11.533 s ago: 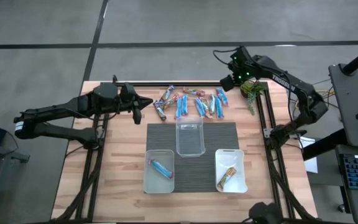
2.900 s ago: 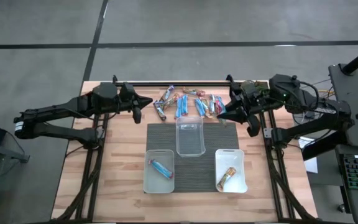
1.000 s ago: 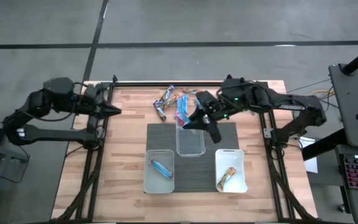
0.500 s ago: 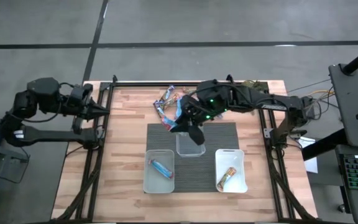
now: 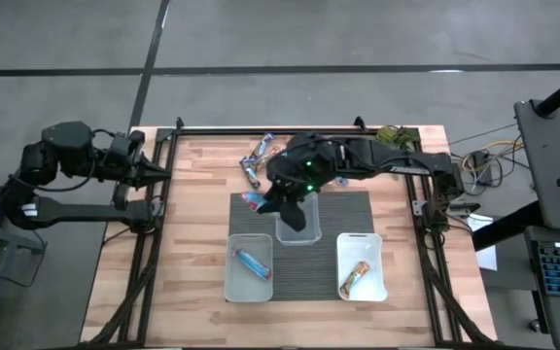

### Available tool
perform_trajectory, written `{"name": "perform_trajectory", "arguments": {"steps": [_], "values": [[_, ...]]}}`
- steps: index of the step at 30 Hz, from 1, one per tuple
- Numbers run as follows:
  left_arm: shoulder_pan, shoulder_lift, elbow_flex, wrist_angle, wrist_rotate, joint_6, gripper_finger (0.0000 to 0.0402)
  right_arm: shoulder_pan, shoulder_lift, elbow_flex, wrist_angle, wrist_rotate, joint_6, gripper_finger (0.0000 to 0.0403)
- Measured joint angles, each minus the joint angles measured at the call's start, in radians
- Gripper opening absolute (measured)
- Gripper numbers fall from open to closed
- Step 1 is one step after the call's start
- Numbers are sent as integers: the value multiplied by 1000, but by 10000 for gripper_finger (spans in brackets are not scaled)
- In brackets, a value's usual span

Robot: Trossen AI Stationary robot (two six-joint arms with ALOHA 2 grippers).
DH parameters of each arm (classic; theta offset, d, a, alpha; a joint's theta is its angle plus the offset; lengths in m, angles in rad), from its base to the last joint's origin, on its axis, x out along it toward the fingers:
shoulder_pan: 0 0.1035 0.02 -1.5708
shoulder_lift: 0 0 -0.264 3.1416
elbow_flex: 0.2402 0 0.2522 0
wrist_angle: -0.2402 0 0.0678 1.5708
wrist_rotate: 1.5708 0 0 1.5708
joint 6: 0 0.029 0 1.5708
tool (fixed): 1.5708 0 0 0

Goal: Pick and place Granola Bars by type
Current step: Put the red granola bar into the gray bin

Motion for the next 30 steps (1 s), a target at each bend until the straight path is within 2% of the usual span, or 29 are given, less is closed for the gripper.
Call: {"name": "perform_trajectory", "arguments": {"steps": [25,30], "values": [[0,0,-2,-1,0,-1,0,-1,4,-198,14,5,-1,59],[0,0,-2,-1,0,-2,0,0,4,-212,14,59,-65,59]]}}
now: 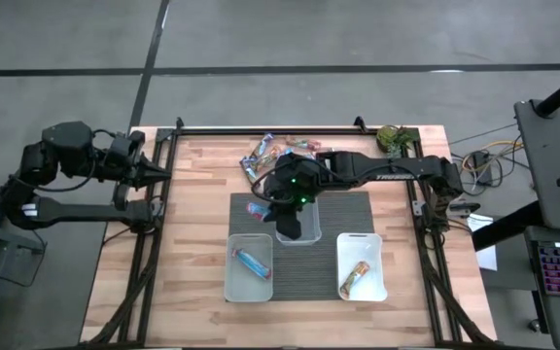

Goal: Pick and place Granola Bars by type
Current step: Put the red granola bar into the gray bin

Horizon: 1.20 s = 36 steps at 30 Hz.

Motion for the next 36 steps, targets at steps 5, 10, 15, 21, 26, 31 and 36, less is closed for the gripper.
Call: {"name": "perform_trajectory", "arguments": {"steps": [5,10,15,21,26,31,36], "values": [[0,0,0,0,0,-1,0,0,0,0,1,44,-43,59],[0,0,0,0,0,-1,0,0,-2,-11,13,55,-74,59],[0,0,0,0,0,-1,0,0,-2,-52,33,56,-75,59],[0,0,-1,0,0,-1,0,0,-2,-115,102,58,-72,59],[0,0,-2,0,0,-1,0,2,-2,-155,211,58,-70,59],[0,0,-2,0,0,-1,0,10,31,-161,267,57,-68,59],[0,3,-2,1,0,-3,0,34,96,-131,337,42,-67,59]]}}
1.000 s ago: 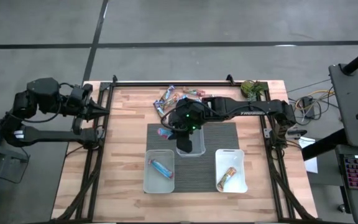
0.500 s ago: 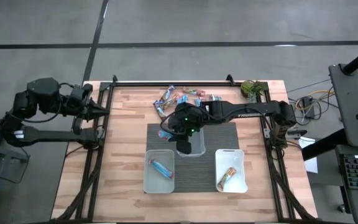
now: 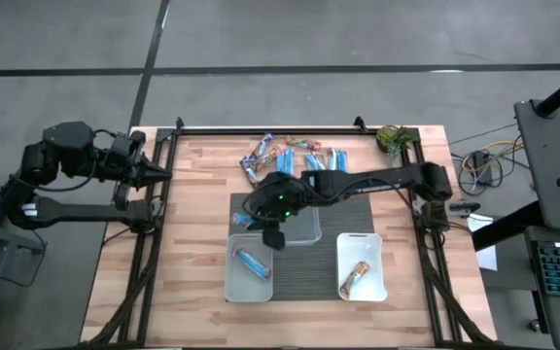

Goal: Pick and place Granola Bars by type
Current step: Put the red granola bar into the gray bin

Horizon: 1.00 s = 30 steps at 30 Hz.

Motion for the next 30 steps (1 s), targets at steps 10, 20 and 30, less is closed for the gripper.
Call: {"name": "perform_trajectory", "arguments": {"steps": [10,20,30], "values": [[0,0,0,0,0,-2,0,45,183,167,-19,-56,15,59],[0,0,0,-2,0,-2,0,56,288,293,-149,-79,10,59],[0,0,0,-6,0,-2,0,55,298,256,-217,-82,26,59]]}}
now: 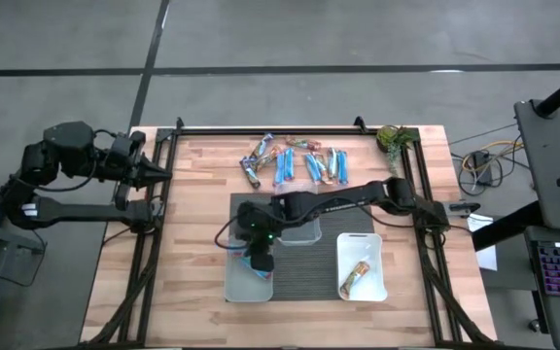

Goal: Pick and place Granola Bars by type
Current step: Put the red granola bar into the gray bin

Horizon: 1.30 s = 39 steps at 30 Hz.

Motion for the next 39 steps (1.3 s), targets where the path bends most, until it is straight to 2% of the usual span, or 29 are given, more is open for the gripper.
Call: {"name": "perform_trajectory", "arguments": {"steps": [13,31,34,39], "values": [[0,0,0,0,-4,0,0,0,0,-56,16,4,-4,59],[0,0,0,0,-5,-6,0,0,-1,-57,35,3,-15,59],[0,0,0,0,-5,-6,0,0,-1,-57,35,0,-10,70],[0,0,0,0,-5,-7,0,0,-1,-57,35,-1,8,111]]}}
